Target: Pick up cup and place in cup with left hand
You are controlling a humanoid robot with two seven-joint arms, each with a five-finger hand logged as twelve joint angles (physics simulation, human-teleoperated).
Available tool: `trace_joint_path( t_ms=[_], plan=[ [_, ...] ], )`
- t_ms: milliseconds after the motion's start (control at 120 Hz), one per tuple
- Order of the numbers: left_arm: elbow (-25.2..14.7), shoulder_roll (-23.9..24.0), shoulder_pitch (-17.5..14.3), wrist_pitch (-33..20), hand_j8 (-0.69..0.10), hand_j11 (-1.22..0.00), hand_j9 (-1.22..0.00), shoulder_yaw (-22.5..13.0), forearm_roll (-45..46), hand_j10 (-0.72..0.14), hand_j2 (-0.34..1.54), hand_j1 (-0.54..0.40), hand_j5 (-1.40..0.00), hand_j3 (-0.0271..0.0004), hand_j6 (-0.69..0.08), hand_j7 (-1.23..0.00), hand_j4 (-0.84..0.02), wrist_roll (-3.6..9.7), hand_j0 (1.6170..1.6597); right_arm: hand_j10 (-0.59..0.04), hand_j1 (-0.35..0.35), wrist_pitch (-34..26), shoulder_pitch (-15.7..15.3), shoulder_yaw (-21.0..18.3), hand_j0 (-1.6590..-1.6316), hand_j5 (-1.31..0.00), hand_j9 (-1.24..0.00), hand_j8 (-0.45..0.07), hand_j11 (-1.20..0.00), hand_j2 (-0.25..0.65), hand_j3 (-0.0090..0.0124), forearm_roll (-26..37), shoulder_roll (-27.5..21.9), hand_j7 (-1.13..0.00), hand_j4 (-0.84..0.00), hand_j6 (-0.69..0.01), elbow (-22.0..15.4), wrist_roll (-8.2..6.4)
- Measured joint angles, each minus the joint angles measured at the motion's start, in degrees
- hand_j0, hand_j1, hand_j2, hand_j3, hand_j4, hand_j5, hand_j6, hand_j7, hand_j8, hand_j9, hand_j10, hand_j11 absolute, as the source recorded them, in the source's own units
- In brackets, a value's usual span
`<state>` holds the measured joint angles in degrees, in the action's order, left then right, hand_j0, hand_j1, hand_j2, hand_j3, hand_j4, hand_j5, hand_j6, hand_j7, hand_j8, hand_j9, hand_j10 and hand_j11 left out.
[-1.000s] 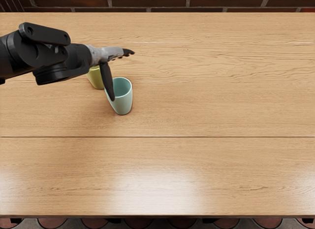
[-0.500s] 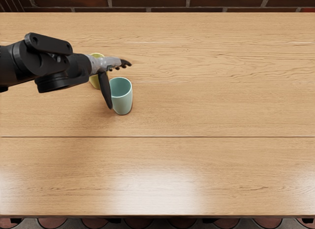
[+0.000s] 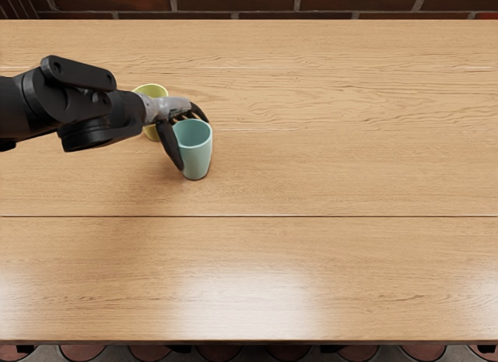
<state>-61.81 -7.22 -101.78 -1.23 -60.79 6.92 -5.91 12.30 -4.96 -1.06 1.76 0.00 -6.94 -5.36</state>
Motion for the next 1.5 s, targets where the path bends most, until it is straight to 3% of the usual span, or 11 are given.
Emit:
trace_joint_path(
  t_ms=[117,175,358,425,525,658,775,1067,1258,1325,1500],
  plan=[
    [-0.30,-0.17,-0.17,0.47,-0.388,-0.51,-0.50,-0.07,2.61,-0.386,0.07,-0.123,-0.50,0.0001,-0.385,-0.50,-0.391,0.10,1.6577,-0.012,-0.335,0.00,-0.01,0.00,-1.6581,-0.01,-0.01,-0.012,-0.01,-0.002,0.0000,0.00,0.00,-0.01,-0.012,-0.012,0.00,0.00],
    [-0.46,-0.25,-0.18,0.57,-0.421,-0.56,-0.56,-0.09,3.38,-0.424,0.08,-0.143,-0.56,0.0001,-0.347,-0.56,-0.382,0.15,1.6569,-0.012,-0.335,0.00,-0.01,0.00,-1.6581,-0.01,-0.01,-0.012,-0.01,-0.002,0.0000,0.00,0.00,-0.01,-0.012,-0.012,0.00,0.00],
    [-1.21,-2.06,-1.15,0.80,-0.358,-0.68,-0.67,-0.15,5.02,-0.479,0.11,-0.180,-0.68,0.0001,-0.250,-0.67,-0.307,0.16,1.6548,-0.012,-0.335,0.00,-0.01,0.00,-1.6581,-0.01,-0.01,-0.012,-0.01,-0.003,0.0000,0.00,0.00,-0.01,-0.012,-0.012,0.00,0.00],
    [-1.86,-3.92,-4.25,0.78,-0.375,-0.69,-0.69,-0.22,5.28,-0.490,0.06,-0.155,-0.69,0.0001,-0.269,-0.68,-0.311,0.17,1.6542,-0.012,-0.335,0.00,-0.02,0.00,-1.6581,-0.01,-0.01,-0.012,-0.01,-0.002,0.0000,0.00,0.00,-0.01,-0.012,-0.012,0.00,0.00],
    [-3.07,-7.23,-9.01,0.79,-0.382,-0.70,-0.70,-0.29,5.51,-0.500,0.19,-0.198,-0.70,0.0000,-0.257,-0.69,-0.300,0.18,1.6549,-0.012,-0.335,0.00,0.00,0.00,-1.6581,-0.01,-0.01,-0.012,-0.01,-0.002,0.0000,0.00,0.00,-0.01,-0.012,-0.012,0.00,0.00],
    [-4.09,-9.92,-11.44,0.65,-0.425,-0.71,-0.70,-0.77,5.62,-0.506,0.11,-0.157,-0.71,0.0000,-0.258,-0.70,-0.314,0.18,1.6546,-0.012,-0.335,0.01,-0.01,0.00,-1.6581,-0.01,-0.01,-0.012,-0.01,-0.002,0.0000,0.00,0.00,-0.01,-0.012,-0.012,0.00,0.00],
    [-3.75,-10.71,-11.41,0.03,-0.450,-0.70,-0.70,-1.33,5.67,-0.515,0.04,-0.098,-0.71,0.0000,-0.311,-0.69,-0.357,0.20,1.6543,-0.012,-0.335,0.00,-0.03,0.00,-1.6581,-0.01,-0.01,-0.012,-0.01,-0.002,0.0000,0.00,0.00,-0.01,-0.012,-0.012,0.00,0.00],
    [-0.88,-10.03,-9.42,-5.16,-0.446,-0.70,-0.70,-1.70,5.72,-0.514,0.03,-0.102,-0.72,0.0000,-0.301,-0.70,-0.343,0.17,1.6540,-0.012,-0.335,0.00,-0.02,0.00,-1.6581,-0.02,-0.02,-0.012,-0.02,-0.002,0.0000,0.00,0.00,-0.02,-0.012,-0.012,0.00,0.00],
    [0.99,-10.01,-8.09,-5.79,-0.456,-0.72,-0.71,-1.67,5.66,-0.506,0.19,-0.221,-0.74,0.0000,-0.234,-0.71,-0.257,0.17,1.6549,-0.012,-0.335,0.00,0.00,0.00,-1.6581,-0.02,-0.02,-0.012,-0.02,-0.002,0.0000,0.00,0.00,-0.02,-0.012,-0.012,0.00,0.00],
    [1.21,-9.94,-6.12,-5.83,-0.443,-0.72,-0.72,-1.71,5.67,-0.501,0.17,-0.208,-0.74,0.0000,-0.238,-0.72,-0.255,0.13,1.6544,-0.012,-0.335,0.00,-0.01,0.00,-1.6581,-0.02,-0.02,-0.012,-0.01,-0.002,0.0000,0.00,0.00,-0.01,-0.012,-0.012,0.00,0.00],
    [1.72,-10.01,-5.98,-5.93,-0.450,-0.72,-0.72,-1.77,5.52,-0.505,0.13,-0.192,-0.73,0.0000,-0.236,-0.71,-0.272,0.17,1.6543,-0.012,-0.335,0.00,-0.01,0.00,-1.6581,-0.02,-0.02,-0.012,-0.02,-0.002,0.0000,0.00,0.00,-0.02,-0.012,-0.012,0.00,0.00]
  ],
)
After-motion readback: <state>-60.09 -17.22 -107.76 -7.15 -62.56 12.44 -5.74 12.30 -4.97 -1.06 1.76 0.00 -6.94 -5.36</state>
